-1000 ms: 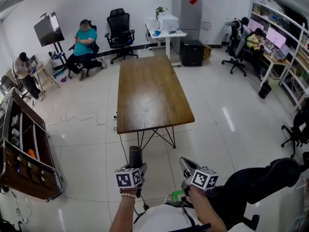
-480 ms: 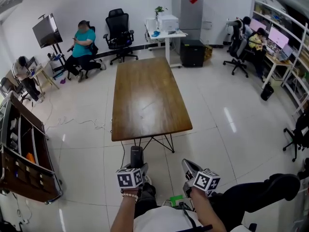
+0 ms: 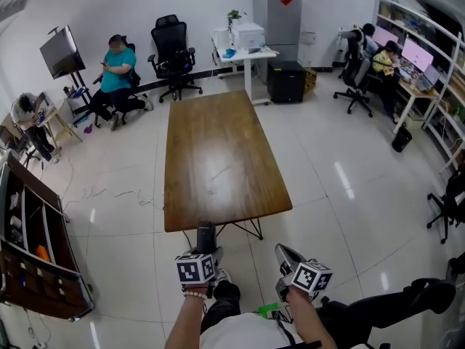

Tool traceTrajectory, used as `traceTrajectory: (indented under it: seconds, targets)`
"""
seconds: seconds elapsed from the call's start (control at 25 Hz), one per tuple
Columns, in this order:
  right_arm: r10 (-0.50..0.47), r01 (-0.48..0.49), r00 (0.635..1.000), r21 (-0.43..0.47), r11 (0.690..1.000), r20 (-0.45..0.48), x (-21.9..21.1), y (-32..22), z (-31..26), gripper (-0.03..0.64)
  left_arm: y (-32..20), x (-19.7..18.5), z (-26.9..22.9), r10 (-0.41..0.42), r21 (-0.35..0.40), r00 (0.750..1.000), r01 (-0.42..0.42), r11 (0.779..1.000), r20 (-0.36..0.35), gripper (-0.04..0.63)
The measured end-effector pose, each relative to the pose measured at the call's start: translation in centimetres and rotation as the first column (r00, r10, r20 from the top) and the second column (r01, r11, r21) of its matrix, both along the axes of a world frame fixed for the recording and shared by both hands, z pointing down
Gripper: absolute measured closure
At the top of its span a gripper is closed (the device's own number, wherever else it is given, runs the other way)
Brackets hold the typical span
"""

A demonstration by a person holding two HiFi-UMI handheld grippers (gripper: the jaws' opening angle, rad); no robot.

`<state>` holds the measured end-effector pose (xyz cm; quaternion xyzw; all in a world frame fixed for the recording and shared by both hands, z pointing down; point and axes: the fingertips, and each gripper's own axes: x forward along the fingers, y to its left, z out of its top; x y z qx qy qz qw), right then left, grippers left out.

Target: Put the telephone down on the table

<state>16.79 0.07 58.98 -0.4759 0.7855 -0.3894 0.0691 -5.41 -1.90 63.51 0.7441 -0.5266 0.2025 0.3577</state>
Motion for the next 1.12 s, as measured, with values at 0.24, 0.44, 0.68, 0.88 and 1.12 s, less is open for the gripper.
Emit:
traceTrajectory:
  seconds: [0.24, 0.44, 0.68, 0.88, 1.12]
  targets:
    - [0.030, -0.030, 1.000, -0.003, 1.000, -0.003, -1.2, -5.2, -0.5, 0.617, -5.6, -1.0, -0.3, 0.032, -0.008, 0.999, -0.032, 0.999, -0.006, 0.318]
    - [0.039, -0.039, 0.999, 0.006, 0.999, -0.023, -2.8, -9.6, -1.4, 0.617, -10.3, -2.4, -1.2, 0.047, 0.003, 0.999, -0.047, 0.999, -0.020, 0.318]
    - [0.022, -0.020, 0.998, 0.030, 0.999, -0.067, -5.0, -15.2, -3.2, 0.617, -14.8, -3.7, -1.9, 0.053, 0.013, 0.998, -0.052, 0.999, -0.046, 0.318]
    - [-0.004, 0.007, 0.997, 0.044, 0.999, -0.072, -8.7, -19.2, -3.8, 0.617, -17.5, -6.1, -1.6, 0.051, 0.012, 0.997, -0.050, 0.999, -0.053, 0.318]
    - [-0.018, 0.020, 0.997, 0.023, 1.000, -0.069, -11.2, -21.0, -3.1, 0.617, -20.1, -7.9, -1.6, 0.063, 0.007, 0.997, -0.063, 0.998, -0.041, 0.318]
